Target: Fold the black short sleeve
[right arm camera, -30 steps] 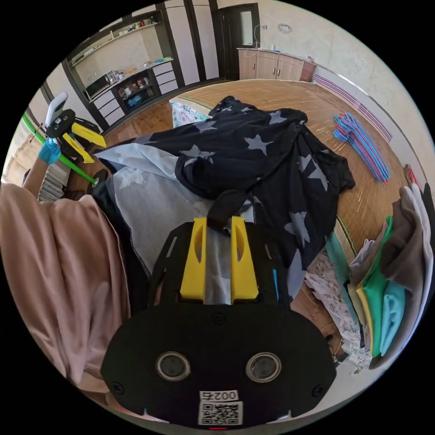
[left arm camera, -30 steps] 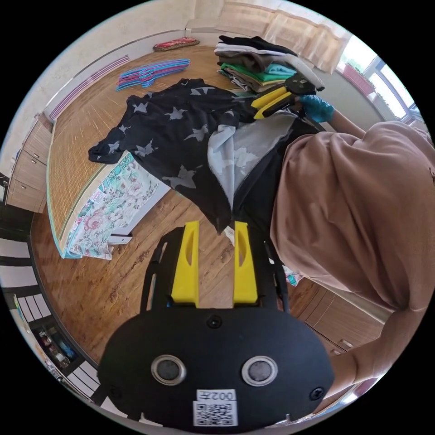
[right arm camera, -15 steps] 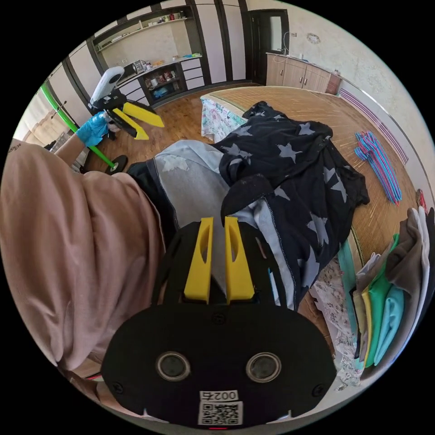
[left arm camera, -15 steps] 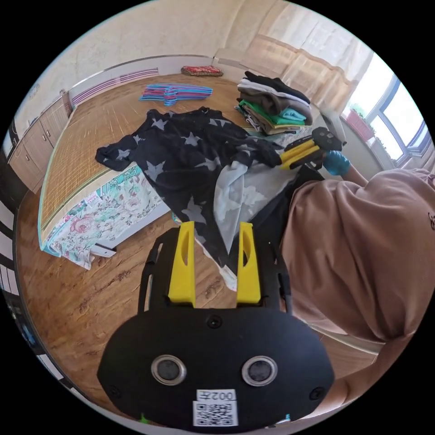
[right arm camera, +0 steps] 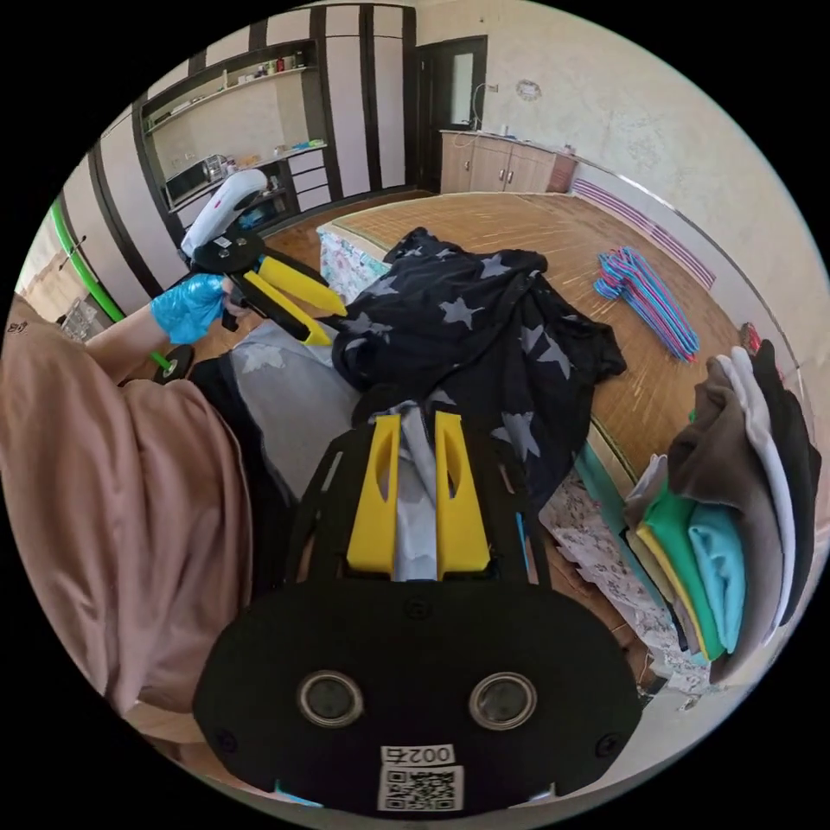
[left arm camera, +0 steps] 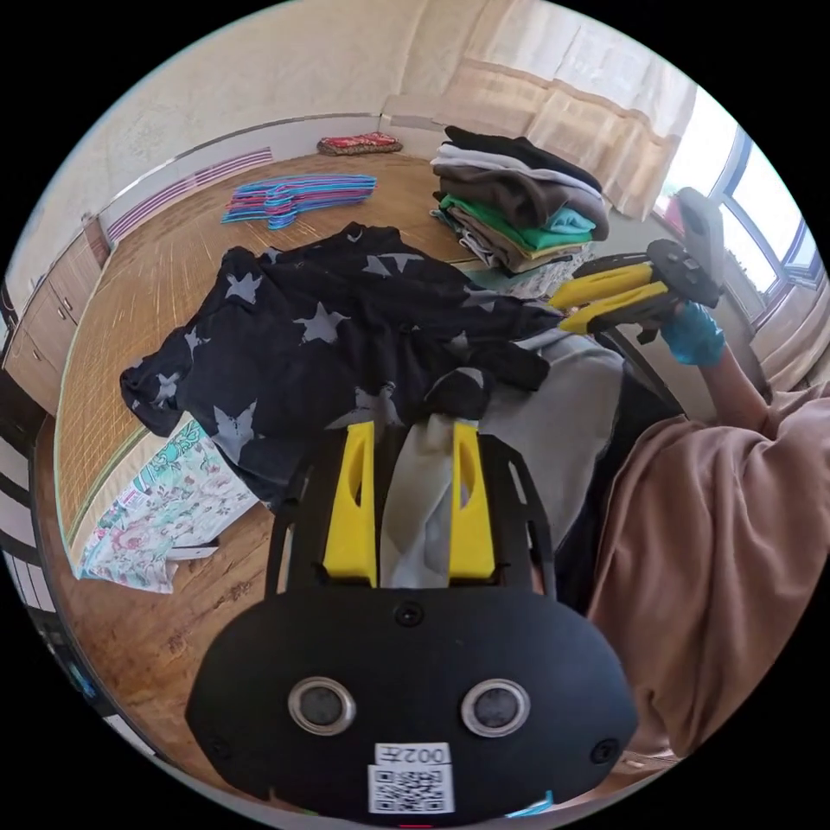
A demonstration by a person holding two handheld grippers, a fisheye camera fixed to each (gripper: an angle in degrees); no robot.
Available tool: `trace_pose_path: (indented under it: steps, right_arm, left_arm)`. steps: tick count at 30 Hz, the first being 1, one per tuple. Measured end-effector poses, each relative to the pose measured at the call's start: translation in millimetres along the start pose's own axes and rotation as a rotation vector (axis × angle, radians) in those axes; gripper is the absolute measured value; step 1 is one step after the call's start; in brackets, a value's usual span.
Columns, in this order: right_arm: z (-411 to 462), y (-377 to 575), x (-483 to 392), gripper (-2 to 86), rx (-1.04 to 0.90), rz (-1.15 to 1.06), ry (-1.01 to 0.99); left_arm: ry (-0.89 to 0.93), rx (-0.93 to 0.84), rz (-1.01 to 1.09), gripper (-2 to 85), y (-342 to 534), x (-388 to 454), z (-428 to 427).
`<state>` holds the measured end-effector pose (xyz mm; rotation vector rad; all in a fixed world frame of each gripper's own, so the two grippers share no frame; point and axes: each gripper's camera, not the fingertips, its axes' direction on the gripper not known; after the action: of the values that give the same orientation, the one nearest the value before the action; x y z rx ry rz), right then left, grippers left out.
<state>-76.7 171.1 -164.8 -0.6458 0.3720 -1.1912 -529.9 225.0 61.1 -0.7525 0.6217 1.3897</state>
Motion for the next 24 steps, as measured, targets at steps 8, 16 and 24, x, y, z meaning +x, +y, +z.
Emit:
trace_pose_path:
  steps: [8, 16, 24]
  right_arm:
    - [100, -49, 36, 9.4, -0.208, -0.022, -0.127]
    - [61, -40, 17, -0.6, -0.14, -0.022, -0.069]
    - [-54, -2, -23, -0.5, -0.036, -0.023, -0.049]
  left_arm:
    - [-0.018, -0.107, 0.024, 5.6, -36, 19, 29]
    - [-0.048, -0.049, 0.002, -0.3, -46, 34, -2]
    - [0.038, 0.049, 0.111, -0.9, -70, 71, -52]
